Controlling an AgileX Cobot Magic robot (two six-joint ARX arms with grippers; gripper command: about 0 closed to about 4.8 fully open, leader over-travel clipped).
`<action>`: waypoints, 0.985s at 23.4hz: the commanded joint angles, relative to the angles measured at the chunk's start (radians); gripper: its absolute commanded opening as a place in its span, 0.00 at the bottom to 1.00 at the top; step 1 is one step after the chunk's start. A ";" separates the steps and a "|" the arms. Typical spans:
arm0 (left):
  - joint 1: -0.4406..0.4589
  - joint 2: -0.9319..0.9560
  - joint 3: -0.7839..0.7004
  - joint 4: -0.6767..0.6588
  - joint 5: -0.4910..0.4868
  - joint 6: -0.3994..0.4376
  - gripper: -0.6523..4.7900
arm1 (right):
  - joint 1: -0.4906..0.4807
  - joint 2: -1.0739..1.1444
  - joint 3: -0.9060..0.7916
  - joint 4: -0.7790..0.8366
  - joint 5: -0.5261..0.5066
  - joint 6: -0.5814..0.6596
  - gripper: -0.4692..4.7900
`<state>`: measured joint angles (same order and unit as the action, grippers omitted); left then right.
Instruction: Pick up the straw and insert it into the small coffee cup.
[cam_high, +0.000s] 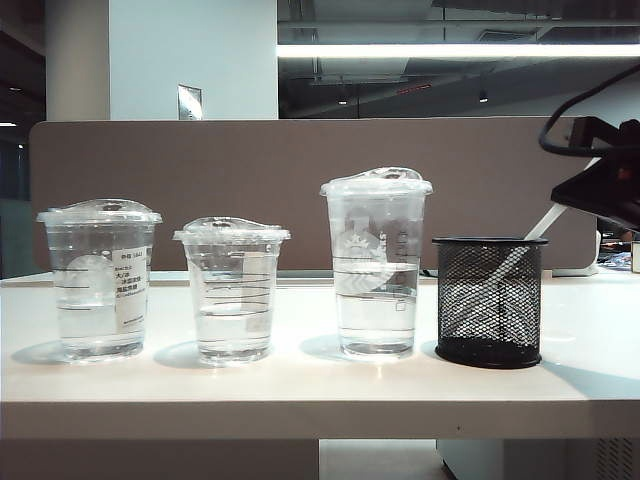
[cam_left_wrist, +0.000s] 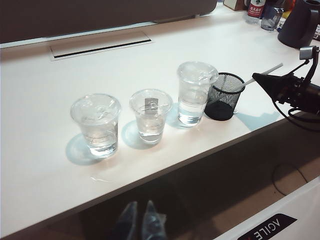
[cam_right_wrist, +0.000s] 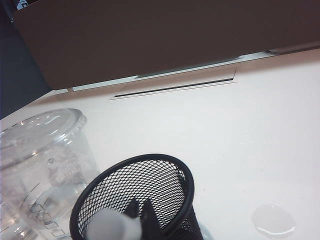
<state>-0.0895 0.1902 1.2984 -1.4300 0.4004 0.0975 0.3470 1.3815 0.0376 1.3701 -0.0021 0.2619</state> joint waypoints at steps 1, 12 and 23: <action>0.002 0.002 0.002 -0.002 -0.001 0.001 0.16 | 0.002 -0.033 0.015 0.037 0.000 -0.010 0.08; 0.002 0.002 0.002 -0.002 -0.004 0.004 0.16 | 0.002 -0.518 0.261 -0.581 -0.148 -0.215 0.08; 0.002 0.002 -0.063 -0.002 -0.019 0.008 0.17 | 0.117 -0.294 0.877 -1.172 -0.341 -0.452 0.09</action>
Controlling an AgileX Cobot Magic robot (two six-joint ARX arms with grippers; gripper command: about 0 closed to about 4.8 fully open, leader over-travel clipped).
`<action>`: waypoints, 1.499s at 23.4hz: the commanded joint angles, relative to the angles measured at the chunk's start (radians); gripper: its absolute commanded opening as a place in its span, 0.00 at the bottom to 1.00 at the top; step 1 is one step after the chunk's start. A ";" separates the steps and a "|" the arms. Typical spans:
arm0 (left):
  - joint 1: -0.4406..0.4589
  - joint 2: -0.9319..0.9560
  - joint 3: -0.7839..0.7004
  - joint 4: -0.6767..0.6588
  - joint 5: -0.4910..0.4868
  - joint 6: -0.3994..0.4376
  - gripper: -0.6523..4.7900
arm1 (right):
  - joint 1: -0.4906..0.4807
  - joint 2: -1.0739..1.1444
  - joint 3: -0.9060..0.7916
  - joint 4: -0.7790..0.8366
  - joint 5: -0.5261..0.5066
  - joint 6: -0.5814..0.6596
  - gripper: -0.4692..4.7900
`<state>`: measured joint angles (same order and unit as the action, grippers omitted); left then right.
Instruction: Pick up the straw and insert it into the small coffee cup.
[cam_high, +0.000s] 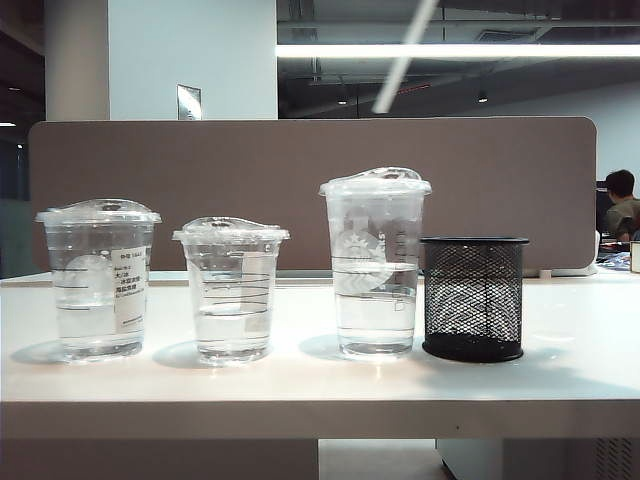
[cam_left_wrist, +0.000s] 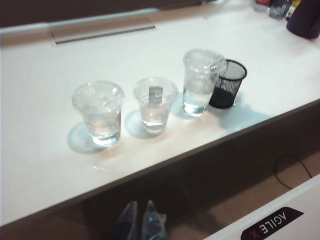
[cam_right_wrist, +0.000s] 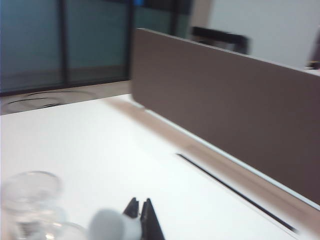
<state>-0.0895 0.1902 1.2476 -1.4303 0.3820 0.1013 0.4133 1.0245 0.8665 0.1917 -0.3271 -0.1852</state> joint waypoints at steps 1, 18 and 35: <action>0.002 0.002 -0.021 0.004 0.000 0.004 0.17 | 0.071 0.091 0.063 0.008 -0.016 -0.006 0.09; 0.002 0.002 -0.027 0.041 -0.005 0.026 0.17 | 0.318 0.282 0.129 -0.107 0.037 -0.056 0.09; 0.002 0.002 -0.027 0.040 -0.004 0.031 0.17 | 0.317 0.363 0.129 -0.106 0.037 -0.056 0.09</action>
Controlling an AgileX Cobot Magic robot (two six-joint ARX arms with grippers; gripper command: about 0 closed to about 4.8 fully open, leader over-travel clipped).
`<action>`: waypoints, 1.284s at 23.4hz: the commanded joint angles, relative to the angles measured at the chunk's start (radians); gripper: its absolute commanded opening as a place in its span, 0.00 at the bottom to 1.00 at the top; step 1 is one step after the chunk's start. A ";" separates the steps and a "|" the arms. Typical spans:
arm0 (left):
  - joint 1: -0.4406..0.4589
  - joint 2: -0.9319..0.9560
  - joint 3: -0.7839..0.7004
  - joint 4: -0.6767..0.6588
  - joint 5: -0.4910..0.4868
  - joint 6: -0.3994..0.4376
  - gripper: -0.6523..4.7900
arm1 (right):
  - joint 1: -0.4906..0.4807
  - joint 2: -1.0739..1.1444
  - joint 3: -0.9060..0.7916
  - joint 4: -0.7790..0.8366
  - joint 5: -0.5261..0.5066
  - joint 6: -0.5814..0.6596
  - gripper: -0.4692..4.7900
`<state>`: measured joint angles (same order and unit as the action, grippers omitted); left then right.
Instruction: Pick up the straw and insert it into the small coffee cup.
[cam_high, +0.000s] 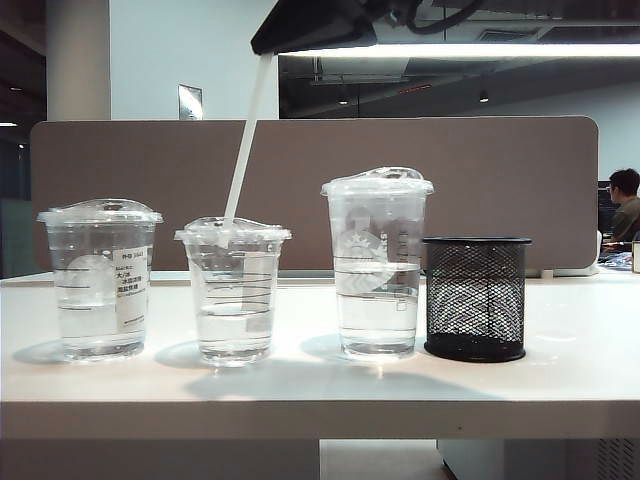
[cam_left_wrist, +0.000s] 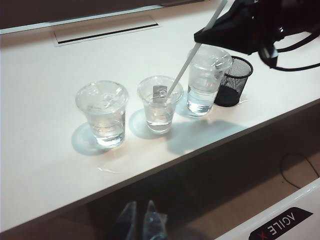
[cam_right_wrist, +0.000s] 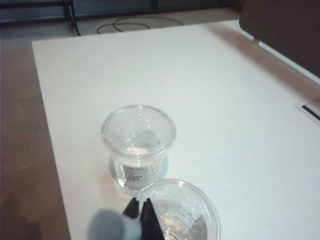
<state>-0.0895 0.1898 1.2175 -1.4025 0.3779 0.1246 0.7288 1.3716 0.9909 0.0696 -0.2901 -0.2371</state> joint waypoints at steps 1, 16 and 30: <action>0.002 0.002 0.003 0.013 0.000 0.007 0.17 | 0.002 0.026 0.005 0.017 -0.001 -0.004 0.10; 0.002 0.002 -0.004 0.034 0.000 0.007 0.17 | 0.007 -0.245 0.010 0.038 -0.003 0.008 0.16; 0.003 0.003 -0.453 0.636 0.004 -0.118 0.16 | 0.003 -0.788 -0.126 -0.331 0.140 0.000 0.07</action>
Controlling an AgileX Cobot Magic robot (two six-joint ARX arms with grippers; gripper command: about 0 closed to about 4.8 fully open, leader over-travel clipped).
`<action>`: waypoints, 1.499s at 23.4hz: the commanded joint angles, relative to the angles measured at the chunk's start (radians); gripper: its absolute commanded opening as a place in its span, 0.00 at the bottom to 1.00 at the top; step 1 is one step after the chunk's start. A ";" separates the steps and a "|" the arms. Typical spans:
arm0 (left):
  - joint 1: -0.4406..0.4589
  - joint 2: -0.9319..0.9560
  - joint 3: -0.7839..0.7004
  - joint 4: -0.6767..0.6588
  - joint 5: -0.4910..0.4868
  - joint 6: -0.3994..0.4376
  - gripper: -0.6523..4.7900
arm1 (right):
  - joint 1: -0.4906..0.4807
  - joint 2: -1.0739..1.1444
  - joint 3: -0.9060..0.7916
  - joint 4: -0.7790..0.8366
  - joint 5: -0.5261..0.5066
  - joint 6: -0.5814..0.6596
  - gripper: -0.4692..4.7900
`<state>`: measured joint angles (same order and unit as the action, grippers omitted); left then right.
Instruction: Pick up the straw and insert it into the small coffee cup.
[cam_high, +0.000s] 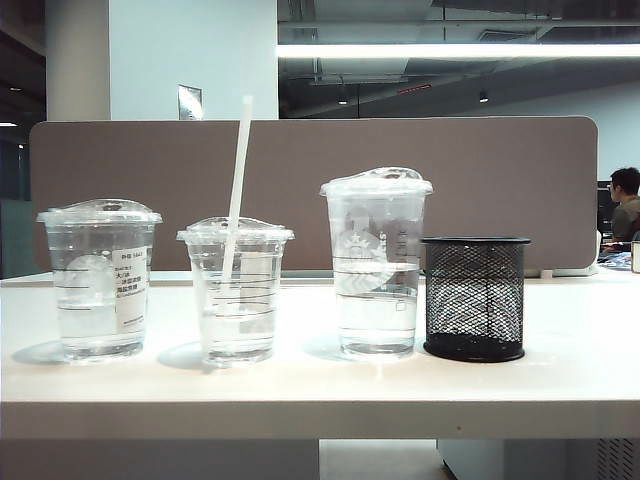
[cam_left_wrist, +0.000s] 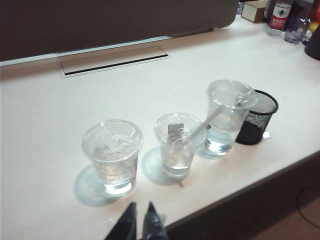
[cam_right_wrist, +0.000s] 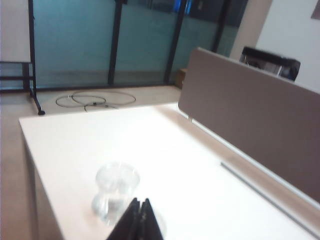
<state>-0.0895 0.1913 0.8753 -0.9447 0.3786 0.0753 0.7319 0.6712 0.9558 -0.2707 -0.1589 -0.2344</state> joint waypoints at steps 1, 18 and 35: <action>0.003 0.001 -0.154 0.224 0.002 -0.075 0.16 | 0.000 -0.126 -0.129 0.020 0.011 -0.003 0.07; 0.001 0.002 -0.593 0.654 0.000 -0.113 0.16 | -0.002 -0.670 -0.681 0.039 0.116 0.199 0.07; 0.001 0.001 -0.628 0.662 0.007 -0.113 0.16 | 0.003 -0.668 -0.908 0.046 0.023 0.209 0.13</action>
<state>-0.0898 0.1925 0.2462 -0.2932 0.3824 -0.0387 0.7345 0.0036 0.0441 -0.2192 -0.1310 -0.0269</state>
